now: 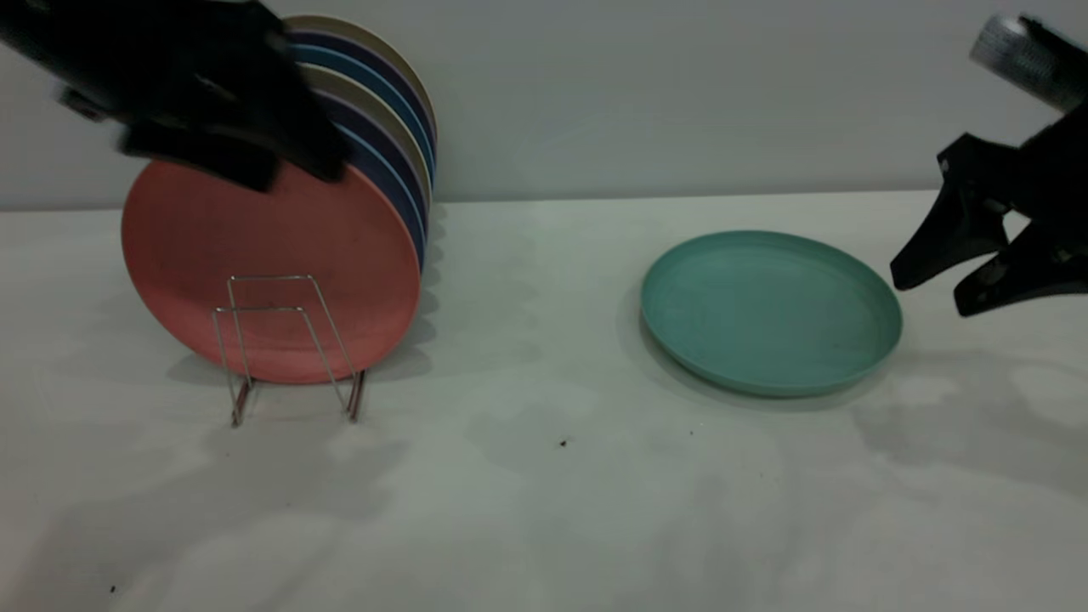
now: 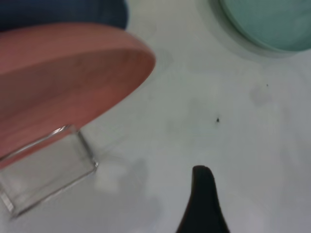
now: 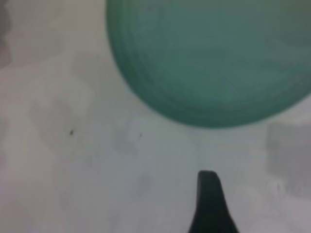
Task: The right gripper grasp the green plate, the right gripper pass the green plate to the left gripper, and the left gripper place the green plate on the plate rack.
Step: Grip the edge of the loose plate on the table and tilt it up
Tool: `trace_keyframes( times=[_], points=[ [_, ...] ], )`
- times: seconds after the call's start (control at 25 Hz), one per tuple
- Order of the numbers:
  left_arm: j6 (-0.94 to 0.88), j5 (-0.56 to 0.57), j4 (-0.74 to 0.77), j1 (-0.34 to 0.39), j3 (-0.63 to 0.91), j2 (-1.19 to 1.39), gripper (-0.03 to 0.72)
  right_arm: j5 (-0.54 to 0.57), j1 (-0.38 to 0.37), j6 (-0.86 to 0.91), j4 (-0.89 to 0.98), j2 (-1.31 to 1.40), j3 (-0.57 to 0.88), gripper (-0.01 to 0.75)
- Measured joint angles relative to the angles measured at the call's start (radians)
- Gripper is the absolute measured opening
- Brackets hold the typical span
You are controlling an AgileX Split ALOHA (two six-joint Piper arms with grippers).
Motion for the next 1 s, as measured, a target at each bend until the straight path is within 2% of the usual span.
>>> trace_keyframes(
  times=[0.32, 0.52, 0.76, 0.88, 1.0],
  points=[
    [0.004, -0.129, -0.011, -0.137, -0.03, 0.116, 0.593, 0.065, -0.07, -0.012, 0.081, 0.234, -0.197, 0.535],
    [0.005, -0.156, -0.015, -0.149, -0.033, 0.117, 0.593, 0.083, -0.071, -0.015, 0.099, 0.348, -0.291, 0.535],
    [0.004, -0.16, -0.015, -0.149, -0.033, 0.117, 0.593, 0.081, -0.071, -0.017, 0.127, 0.422, -0.339, 0.519],
    [0.004, -0.16, -0.015, -0.149, -0.033, 0.117, 0.593, 0.083, -0.071, -0.042, 0.178, 0.438, -0.345, 0.47],
    [0.004, -0.16, -0.016, -0.149, -0.033, 0.117, 0.593, 0.085, -0.071, -0.074, 0.221, 0.451, -0.346, 0.383]
  ],
)
